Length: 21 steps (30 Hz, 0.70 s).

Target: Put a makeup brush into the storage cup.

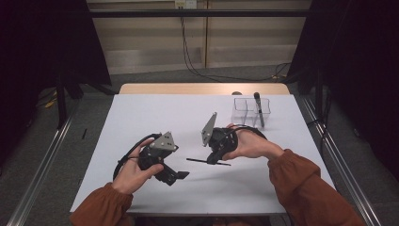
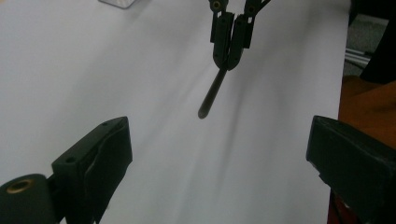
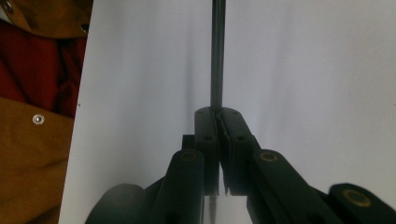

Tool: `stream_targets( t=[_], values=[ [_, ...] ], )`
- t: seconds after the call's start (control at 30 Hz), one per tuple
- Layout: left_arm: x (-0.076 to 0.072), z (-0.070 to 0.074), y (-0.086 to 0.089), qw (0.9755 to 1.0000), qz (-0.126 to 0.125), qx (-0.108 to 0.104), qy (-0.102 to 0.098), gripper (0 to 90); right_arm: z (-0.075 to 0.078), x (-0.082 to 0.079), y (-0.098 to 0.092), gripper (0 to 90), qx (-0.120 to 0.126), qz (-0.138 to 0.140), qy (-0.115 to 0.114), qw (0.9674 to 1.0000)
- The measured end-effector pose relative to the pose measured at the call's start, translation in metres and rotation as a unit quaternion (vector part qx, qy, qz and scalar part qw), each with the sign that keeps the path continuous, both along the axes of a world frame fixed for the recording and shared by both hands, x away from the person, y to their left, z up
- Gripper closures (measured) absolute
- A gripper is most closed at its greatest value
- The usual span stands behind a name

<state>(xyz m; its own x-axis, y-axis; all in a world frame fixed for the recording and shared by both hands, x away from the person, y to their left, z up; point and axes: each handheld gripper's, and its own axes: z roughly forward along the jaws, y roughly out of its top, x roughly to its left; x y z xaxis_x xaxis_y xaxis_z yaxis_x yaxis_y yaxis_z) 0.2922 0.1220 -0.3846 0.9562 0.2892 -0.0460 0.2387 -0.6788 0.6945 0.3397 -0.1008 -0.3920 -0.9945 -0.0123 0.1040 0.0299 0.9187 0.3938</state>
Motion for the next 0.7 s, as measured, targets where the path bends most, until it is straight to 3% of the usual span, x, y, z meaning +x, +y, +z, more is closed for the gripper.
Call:
stream_targets(
  t=[0.27, 0.53, 0.57, 0.7],
  values=[
    [0.012, -0.003, -0.008, 0.9982, -0.03, 0.044, 0.029, 8.5, 0.0, -0.001, 0.011, 86.8, -0.047, 0.012, 0.001, 0.9988],
    [0.016, -0.004, -0.013, 0.9916, -0.048, 0.112, 0.044, 9.0, -0.005, 0.0, 0.018, 86.8, -0.083, 0.026, 0.006, 0.9962],
    [0.016, -0.004, -0.013, 0.9903, -0.055, 0.12, 0.043, 10.1, -0.005, 0.001, 0.018, 86.8, -0.08, 0.028, 0.006, 0.9964],
    [0.018, -0.004, -0.014, 0.9898, -0.056, 0.124, 0.043, 22.8, -0.005, 0.0, 0.02, 86.7, -0.08, 0.03, 0.009, 0.9963]
  ],
)
